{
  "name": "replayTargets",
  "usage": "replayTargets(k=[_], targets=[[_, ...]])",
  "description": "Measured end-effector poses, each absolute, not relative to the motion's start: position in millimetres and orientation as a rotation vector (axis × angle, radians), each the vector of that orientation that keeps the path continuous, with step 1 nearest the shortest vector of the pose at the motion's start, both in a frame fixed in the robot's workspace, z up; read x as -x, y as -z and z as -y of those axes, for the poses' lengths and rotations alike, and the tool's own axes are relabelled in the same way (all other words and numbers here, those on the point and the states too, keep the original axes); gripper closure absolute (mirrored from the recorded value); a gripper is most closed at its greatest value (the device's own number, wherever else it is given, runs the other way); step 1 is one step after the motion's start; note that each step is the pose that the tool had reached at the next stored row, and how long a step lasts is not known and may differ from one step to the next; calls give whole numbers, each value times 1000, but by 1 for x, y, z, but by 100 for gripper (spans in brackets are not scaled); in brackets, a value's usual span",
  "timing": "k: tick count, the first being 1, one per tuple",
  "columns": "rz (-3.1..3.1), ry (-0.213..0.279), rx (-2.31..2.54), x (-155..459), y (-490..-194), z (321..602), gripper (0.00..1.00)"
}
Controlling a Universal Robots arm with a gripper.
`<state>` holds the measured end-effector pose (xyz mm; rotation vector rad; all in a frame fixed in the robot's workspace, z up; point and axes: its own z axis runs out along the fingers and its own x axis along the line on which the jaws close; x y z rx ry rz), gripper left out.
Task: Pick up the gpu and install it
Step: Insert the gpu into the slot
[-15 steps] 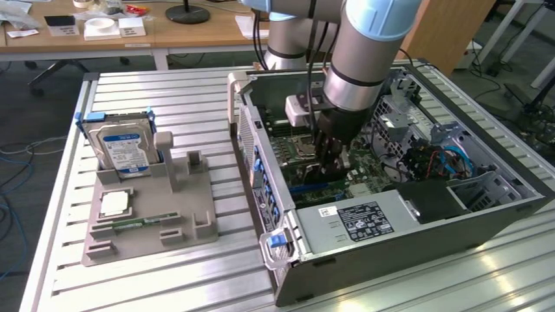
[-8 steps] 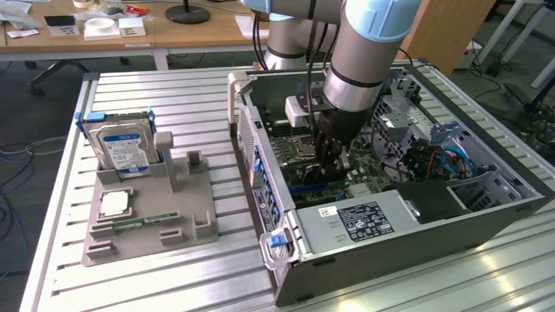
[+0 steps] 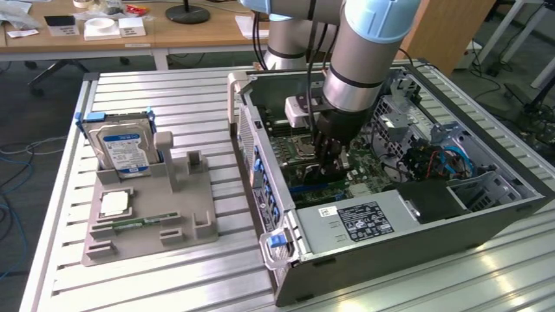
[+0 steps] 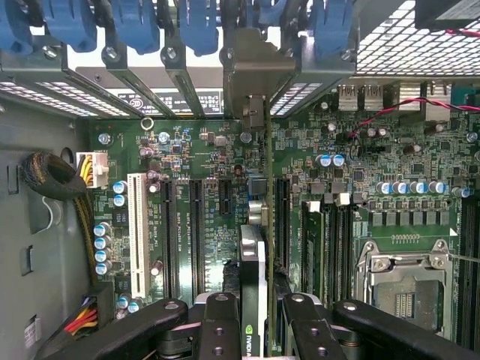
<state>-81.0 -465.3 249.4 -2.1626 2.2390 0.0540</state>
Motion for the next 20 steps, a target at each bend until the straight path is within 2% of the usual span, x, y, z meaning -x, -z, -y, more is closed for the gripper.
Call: replayTargets(k=[20], targets=[[-2239,-54,2163,81,-245,467,73]])
